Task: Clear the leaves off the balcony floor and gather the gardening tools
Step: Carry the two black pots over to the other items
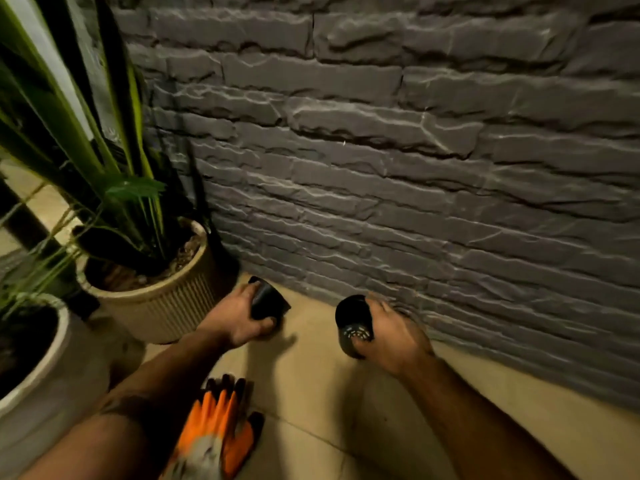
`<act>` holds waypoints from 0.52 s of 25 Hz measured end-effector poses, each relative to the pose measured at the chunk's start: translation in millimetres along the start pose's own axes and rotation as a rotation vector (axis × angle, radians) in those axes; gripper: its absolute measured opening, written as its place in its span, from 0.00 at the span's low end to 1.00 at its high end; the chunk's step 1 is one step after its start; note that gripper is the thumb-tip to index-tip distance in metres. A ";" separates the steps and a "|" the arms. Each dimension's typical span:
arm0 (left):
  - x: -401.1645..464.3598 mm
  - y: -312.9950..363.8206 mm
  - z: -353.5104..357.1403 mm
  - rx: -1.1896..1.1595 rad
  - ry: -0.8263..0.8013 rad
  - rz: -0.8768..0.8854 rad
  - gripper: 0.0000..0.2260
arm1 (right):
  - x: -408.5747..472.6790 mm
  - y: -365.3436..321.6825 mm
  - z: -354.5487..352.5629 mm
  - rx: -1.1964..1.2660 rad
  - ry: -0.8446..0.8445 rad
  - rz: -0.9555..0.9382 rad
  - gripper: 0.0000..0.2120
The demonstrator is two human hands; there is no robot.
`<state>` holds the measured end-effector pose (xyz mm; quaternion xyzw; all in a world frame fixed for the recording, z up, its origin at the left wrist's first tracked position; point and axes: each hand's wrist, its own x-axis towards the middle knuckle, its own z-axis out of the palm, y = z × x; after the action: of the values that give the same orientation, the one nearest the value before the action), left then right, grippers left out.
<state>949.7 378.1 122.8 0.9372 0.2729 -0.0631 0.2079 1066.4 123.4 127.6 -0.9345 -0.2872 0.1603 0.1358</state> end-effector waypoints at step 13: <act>115.2 -26.6 72.0 0.542 -0.007 0.129 0.38 | 45.4 29.0 102.1 -0.064 -0.151 0.148 0.27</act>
<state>1032.2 423.8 21.4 0.9739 0.1851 -0.1233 -0.0458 1077.7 143.1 14.4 -0.9423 -0.2317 0.2305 0.0719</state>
